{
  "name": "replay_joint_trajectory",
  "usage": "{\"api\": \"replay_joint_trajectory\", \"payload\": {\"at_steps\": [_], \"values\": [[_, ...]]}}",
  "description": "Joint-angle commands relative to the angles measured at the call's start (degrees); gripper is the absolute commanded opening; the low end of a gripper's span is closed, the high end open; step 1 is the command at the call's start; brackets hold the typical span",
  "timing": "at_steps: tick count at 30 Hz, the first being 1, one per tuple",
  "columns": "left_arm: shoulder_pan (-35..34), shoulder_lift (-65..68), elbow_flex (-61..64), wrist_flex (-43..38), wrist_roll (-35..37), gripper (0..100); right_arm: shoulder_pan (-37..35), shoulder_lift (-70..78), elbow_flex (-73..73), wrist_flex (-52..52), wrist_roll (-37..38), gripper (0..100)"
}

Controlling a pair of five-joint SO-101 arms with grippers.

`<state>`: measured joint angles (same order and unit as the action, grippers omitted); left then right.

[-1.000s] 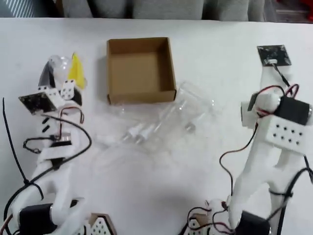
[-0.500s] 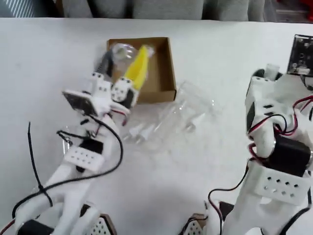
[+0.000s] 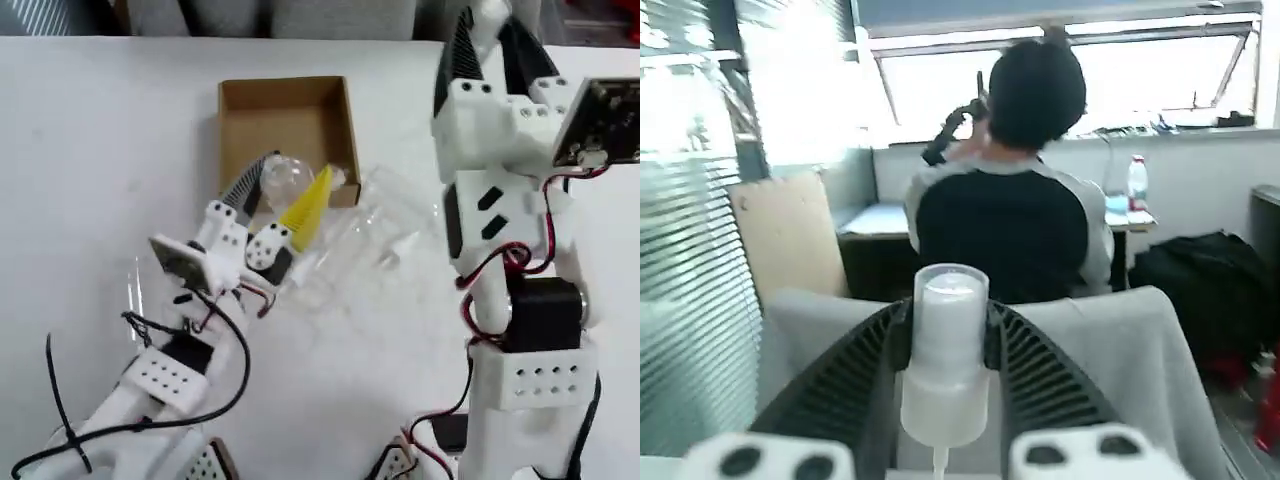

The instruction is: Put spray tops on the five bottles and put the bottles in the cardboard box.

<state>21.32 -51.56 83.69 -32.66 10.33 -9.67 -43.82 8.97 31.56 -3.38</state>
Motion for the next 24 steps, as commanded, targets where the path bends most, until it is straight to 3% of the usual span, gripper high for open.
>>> {"api": "replay_joint_trajectory", "payload": {"at_steps": [1, 3, 9, 24], "values": [[1.3, -5.1, -0.3, 8.7, -7.8, 2, -5.3, -1.6, -2.6, -4.4, -0.8, 1.5], [1.3, -6.8, -0.2, 12.3, -11.0, 2, -8.9, -1.6, -2.7, -5.1, -0.7, 1.5], [1.1, -8.0, -0.1, 18.2, -11.3, 2, -16.7, -1.6, -2.6, -5.1, -0.7, 1.5], [1.0, -7.9, 0.9, 18.6, -11.3, 2, -17.6, -5.8, -0.2, 2.9, -0.6, 1.5]]}}
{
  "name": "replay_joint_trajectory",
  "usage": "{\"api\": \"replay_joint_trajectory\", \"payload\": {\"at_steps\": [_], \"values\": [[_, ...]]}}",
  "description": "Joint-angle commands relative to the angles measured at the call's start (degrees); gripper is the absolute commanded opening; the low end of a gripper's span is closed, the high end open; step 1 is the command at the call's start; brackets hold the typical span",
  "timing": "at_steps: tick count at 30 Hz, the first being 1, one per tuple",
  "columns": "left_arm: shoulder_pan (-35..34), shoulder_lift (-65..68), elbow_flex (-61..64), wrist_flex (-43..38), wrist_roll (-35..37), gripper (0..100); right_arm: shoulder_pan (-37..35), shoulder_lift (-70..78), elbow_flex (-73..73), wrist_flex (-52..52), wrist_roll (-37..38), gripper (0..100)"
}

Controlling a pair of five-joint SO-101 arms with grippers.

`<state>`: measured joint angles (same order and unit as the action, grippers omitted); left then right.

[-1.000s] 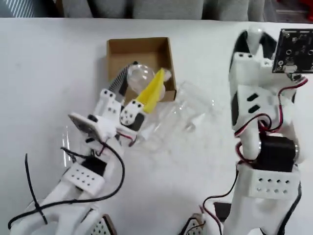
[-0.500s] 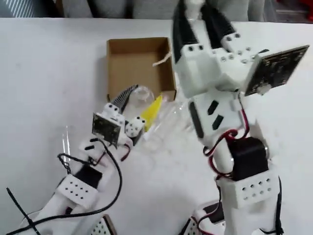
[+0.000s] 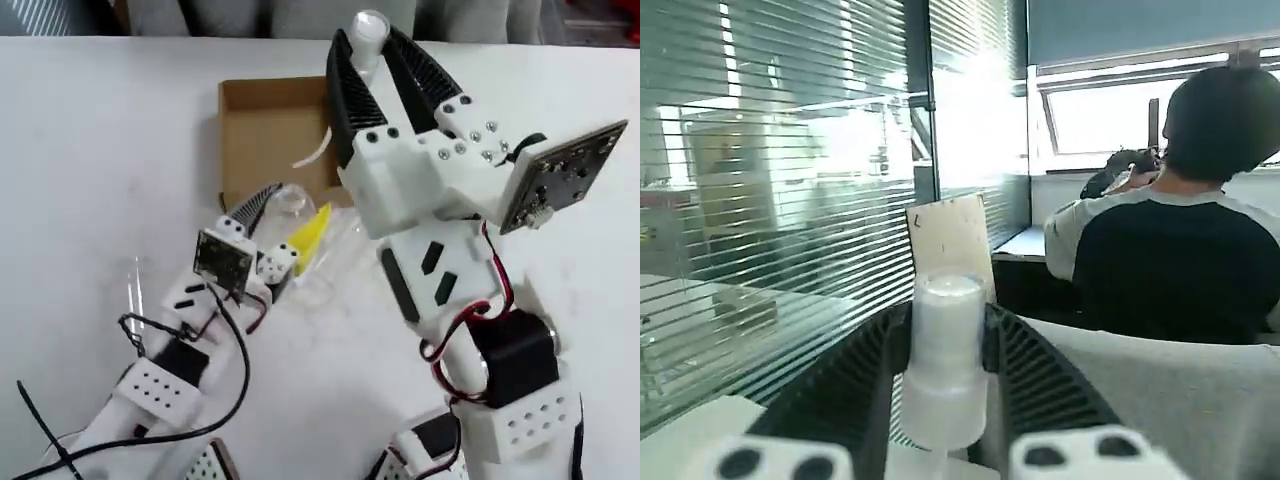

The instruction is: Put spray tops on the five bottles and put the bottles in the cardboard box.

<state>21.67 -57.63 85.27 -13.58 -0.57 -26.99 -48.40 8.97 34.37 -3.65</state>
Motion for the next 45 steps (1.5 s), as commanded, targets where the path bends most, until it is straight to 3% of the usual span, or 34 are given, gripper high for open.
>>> {"api": "replay_joint_trajectory", "payload": {"at_steps": [1, 14, 22, 30, 45], "values": [[0.7, -1.8, -0.7, -0.4, -0.4, 2, -0.3, -1.3, 0.9, 0.1, -0.4, 1.5], [0.5, -1.8, -0.7, -0.4, -0.4, 2, -0.4, -1.4, 11.2, -5.1, -0.4, 1.5], [0.5, -1.8, -0.7, -0.4, -0.4, 2, -5.4, -1.4, 16.2, -5.2, -0.4, 1.5], [0.5, -1.8, -0.7, -0.4, -0.4, 2, -5.4, -1.5, 24.3, -11.2, -0.4, 1.5], [0.4, -1.9, -0.7, -0.5, -0.4, 2, -8.9, -6.3, 34.8, -11.2, -0.5, 1.5]]}}
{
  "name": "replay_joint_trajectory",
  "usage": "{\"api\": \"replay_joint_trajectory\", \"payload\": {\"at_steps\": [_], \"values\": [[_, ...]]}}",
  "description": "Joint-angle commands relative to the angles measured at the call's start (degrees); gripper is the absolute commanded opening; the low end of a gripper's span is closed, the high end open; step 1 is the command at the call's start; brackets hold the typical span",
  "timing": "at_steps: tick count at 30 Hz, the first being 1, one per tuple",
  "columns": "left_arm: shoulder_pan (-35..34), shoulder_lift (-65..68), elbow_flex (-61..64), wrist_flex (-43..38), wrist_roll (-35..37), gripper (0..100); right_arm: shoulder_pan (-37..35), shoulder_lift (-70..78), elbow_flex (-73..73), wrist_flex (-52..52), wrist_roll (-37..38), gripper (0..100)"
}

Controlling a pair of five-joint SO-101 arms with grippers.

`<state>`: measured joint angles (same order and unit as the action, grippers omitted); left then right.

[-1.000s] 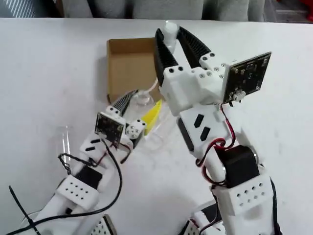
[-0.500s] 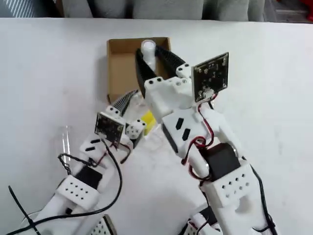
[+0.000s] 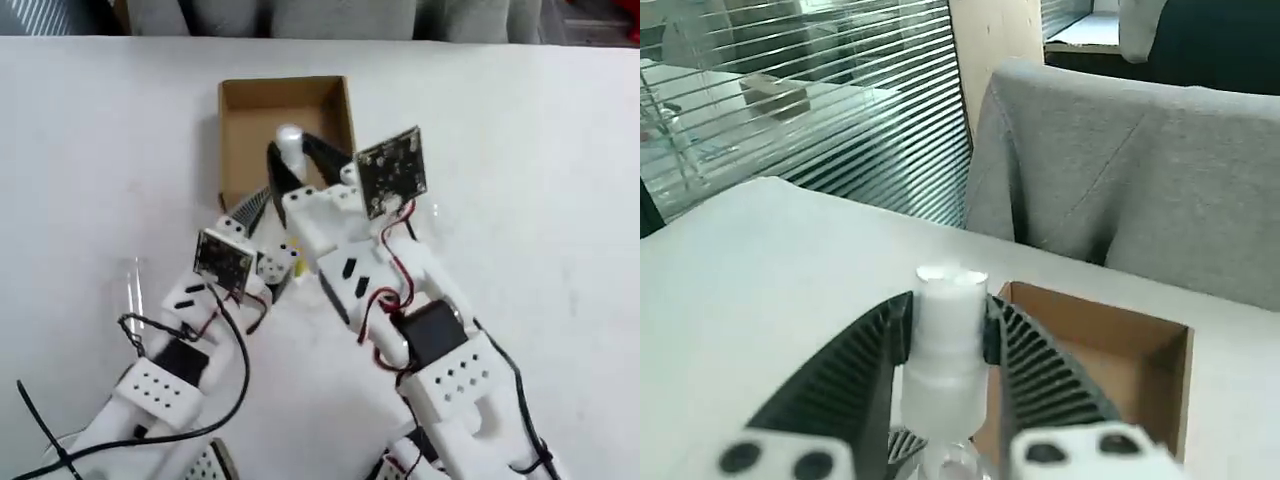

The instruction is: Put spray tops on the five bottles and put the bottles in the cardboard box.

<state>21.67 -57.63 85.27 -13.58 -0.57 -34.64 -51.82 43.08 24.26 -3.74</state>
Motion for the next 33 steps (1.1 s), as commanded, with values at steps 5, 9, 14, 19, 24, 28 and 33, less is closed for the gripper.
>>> {"api": "replay_joint_trajectory", "payload": {"at_steps": [5, 9, 14, 19, 24, 28, 33], "values": [[0.4, -1.9, -0.8, -0.5, -0.4, 2, -1.3, -5.2, 4.6, -1.4, -0.4, 1.5], [0.4, -1.9, -0.8, -0.5, -0.4, 2, -1.3, -6.2, 6.5, -1.5, -0.4, 1.5], [0.4, -1.9, -0.8, -0.5, -0.4, 2, -1.3, -7.4, 7.9, -1.5, -0.4, 1.5], [0.4, -2.0, -0.8, -0.5, -0.4, 2, -1.4, -7.4, 8.4, -1.0, -0.4, 6.3], [0.4, -2.0, -0.8, -0.5, -0.4, 2, -1.7, -7.4, 8.1, -1.0, -0.4, 22.8], [0.4, -2.0, -0.8, -0.5, -0.4, 2, -1.6, -7.7, 5.0, -1.0, -0.4, 26.2], [0.4, -2.0, -0.8, -0.5, -0.4, 2, -1.6, -7.7, -2.2, 2.9, -0.8, 26.2]]}}
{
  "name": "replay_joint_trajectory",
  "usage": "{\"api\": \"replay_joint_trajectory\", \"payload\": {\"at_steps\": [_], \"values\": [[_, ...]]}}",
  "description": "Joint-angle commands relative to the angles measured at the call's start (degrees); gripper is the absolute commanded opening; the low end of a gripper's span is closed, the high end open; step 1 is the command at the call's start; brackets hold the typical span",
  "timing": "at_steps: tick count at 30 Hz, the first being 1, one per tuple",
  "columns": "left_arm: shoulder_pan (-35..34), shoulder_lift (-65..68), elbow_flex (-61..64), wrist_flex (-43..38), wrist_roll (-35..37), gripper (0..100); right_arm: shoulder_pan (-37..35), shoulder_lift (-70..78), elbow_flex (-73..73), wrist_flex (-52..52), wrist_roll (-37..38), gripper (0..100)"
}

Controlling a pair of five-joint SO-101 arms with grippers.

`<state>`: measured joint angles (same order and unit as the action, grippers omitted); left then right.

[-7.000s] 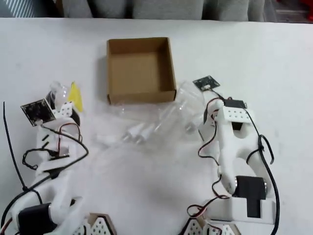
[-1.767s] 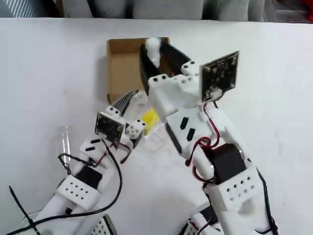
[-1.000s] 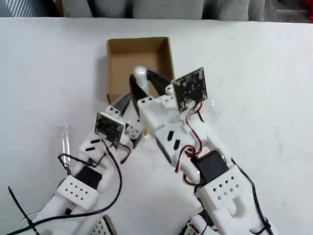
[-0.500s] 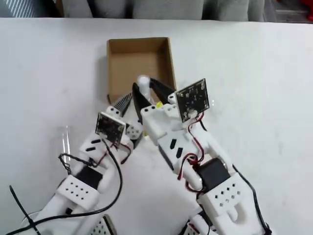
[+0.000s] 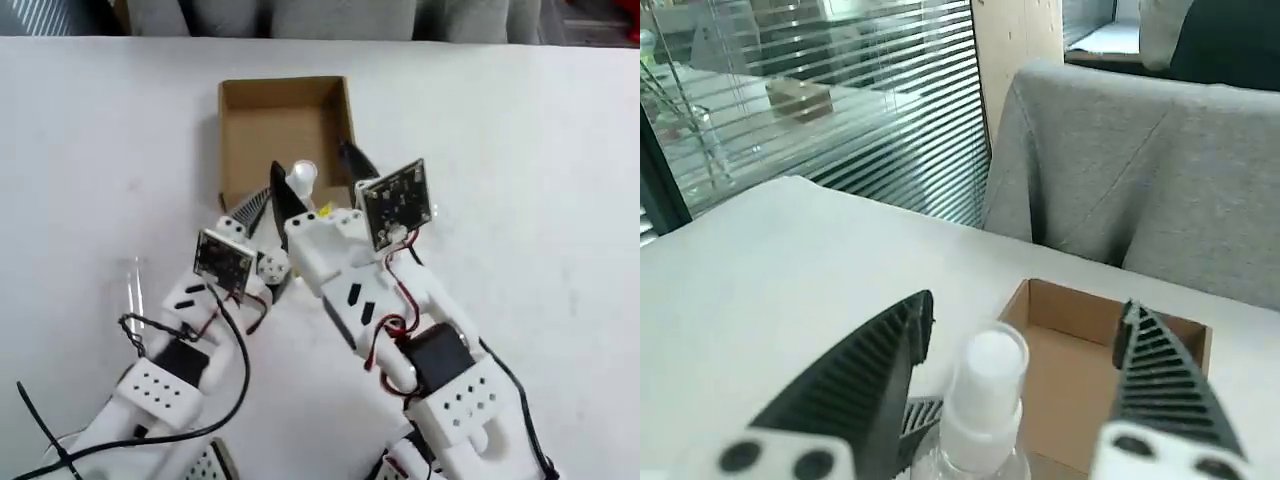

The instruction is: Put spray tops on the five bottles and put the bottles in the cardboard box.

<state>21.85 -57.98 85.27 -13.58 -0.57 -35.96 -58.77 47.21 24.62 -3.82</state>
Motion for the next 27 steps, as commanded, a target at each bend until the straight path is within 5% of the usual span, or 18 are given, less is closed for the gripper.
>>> {"api": "replay_joint_trajectory", "payload": {"at_steps": [1, 10, 14, 17, 22, 27], "values": [[0.2, -1.6, -0.8, -0.5, -0.4, 2, -0.3, -0.7, -8.0, 3.9, -0.7, 26.3], [0.2, -1.5, -0.8, -0.5, -0.4, 2, 2.5, -0.8, -20.0, 21.7, -0.4, 18.0], [0.1, -1.5, -0.9, -0.6, -0.4, 2, 9.8, -0.8, -19.3, 27.5, -0.4, 0.4], [-0.1, -1.5, -0.7, -2.0, -0.4, 2, 17.5, -0.8, -15.5, 31.1, -0.3, 6.2], [-3.4, -1.5, -0.7, -6.1, -0.4, 2, 28.3, -0.4, -3.2, 28.2, -0.3, 6.6], [-6.2, -1.5, -1.3, -9.8, -0.3, 2, 31.4, -0.7, 17.6, 12.5, -0.2, 6.3]]}}
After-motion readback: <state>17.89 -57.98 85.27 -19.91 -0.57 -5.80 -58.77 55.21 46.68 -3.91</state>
